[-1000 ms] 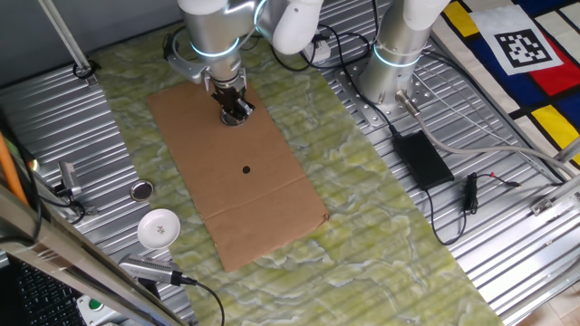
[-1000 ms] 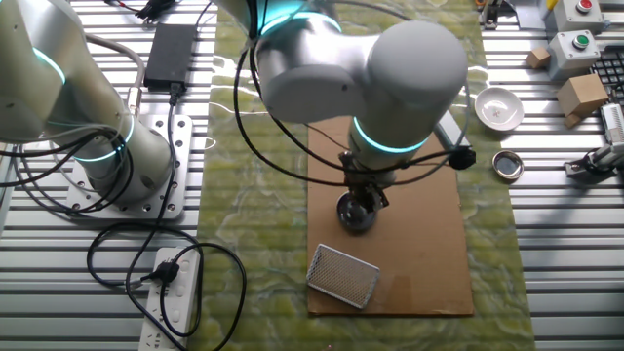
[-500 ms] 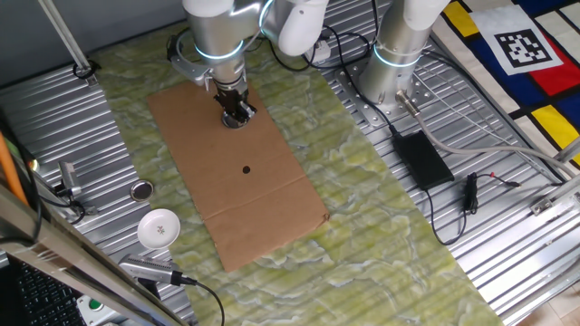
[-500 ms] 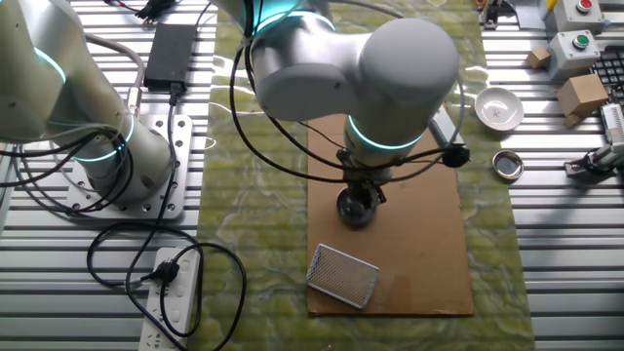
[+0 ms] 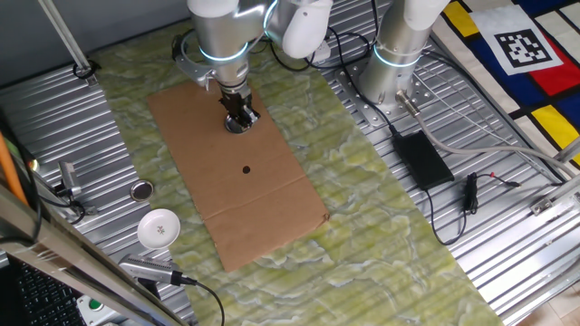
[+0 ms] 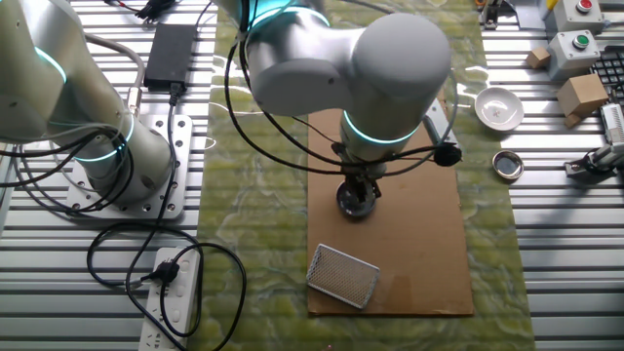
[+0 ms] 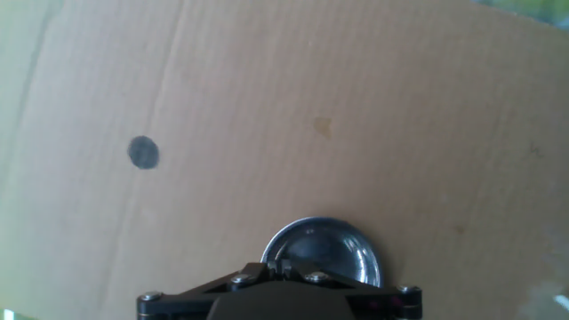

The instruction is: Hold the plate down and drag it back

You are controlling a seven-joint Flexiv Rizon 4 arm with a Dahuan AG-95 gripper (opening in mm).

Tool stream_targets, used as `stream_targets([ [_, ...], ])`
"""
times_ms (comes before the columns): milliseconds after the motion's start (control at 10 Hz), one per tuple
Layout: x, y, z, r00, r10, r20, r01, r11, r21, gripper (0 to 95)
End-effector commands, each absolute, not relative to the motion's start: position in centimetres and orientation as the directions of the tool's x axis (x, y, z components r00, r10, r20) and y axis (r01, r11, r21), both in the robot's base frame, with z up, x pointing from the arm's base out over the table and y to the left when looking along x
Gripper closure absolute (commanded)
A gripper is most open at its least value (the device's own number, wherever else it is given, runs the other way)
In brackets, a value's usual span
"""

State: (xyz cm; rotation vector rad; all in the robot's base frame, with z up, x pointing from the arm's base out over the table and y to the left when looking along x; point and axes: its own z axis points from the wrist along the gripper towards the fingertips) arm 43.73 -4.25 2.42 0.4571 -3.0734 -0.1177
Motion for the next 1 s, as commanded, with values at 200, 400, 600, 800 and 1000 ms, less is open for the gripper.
stream_targets([
  [200, 43.6, -3.2, 4.0, -0.965, -0.263, 0.022, -0.259, 0.96, 0.106, 95.0],
  [400, 43.9, -3.0, 4.7, -0.96, -0.276, 0.035, -0.271, 0.957, 0.105, 95.0],
  [600, 43.9, -3.3, 6.1, -0.93, -0.36, 0.072, -0.359, 0.933, 0.03, 95.0],
  [800, 43.7, -3.7, 7.9, -0.899, -0.426, 0.1, -0.43, 0.902, -0.025, 95.0],
  [1000, 43.2, -4.2, 9.8, -0.882, -0.453, 0.126, -0.464, 0.883, -0.075, 95.0],
])
